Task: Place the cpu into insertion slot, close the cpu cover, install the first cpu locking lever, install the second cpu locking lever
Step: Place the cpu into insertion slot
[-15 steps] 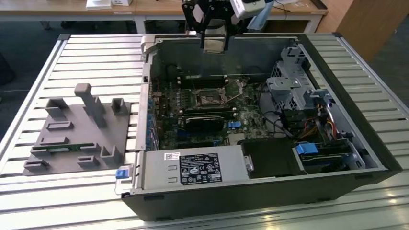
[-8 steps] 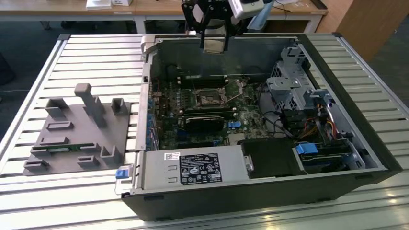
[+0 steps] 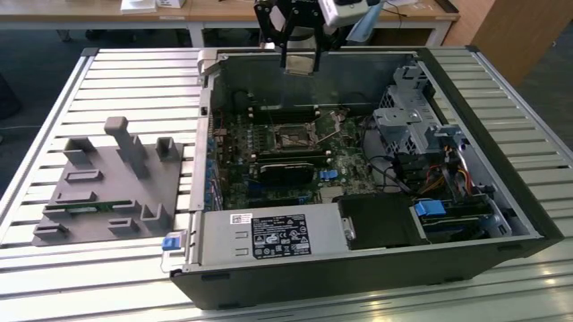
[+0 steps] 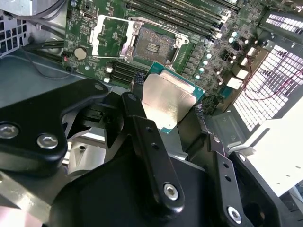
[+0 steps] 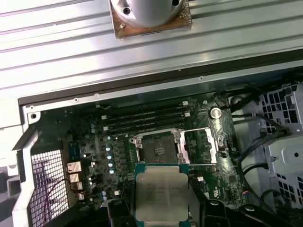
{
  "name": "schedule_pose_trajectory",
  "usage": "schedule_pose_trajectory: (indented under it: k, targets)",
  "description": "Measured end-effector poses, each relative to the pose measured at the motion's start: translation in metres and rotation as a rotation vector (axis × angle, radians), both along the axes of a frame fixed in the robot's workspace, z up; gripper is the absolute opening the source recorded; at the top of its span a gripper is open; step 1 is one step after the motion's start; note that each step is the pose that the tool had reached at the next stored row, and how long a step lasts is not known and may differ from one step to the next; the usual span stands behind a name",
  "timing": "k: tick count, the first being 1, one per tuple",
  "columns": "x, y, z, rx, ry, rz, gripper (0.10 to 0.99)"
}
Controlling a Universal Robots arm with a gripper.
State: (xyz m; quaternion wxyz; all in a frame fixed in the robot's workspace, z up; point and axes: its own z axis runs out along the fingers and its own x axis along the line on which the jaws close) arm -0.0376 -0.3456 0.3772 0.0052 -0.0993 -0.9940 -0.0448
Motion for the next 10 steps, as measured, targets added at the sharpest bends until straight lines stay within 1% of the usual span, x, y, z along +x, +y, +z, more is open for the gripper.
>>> schedule_pose_trajectory:
  k: [10]
  targets:
    - [-0.0006, 0.0, -0.0006, 0.0, 0.0, -0.046, 0.541]
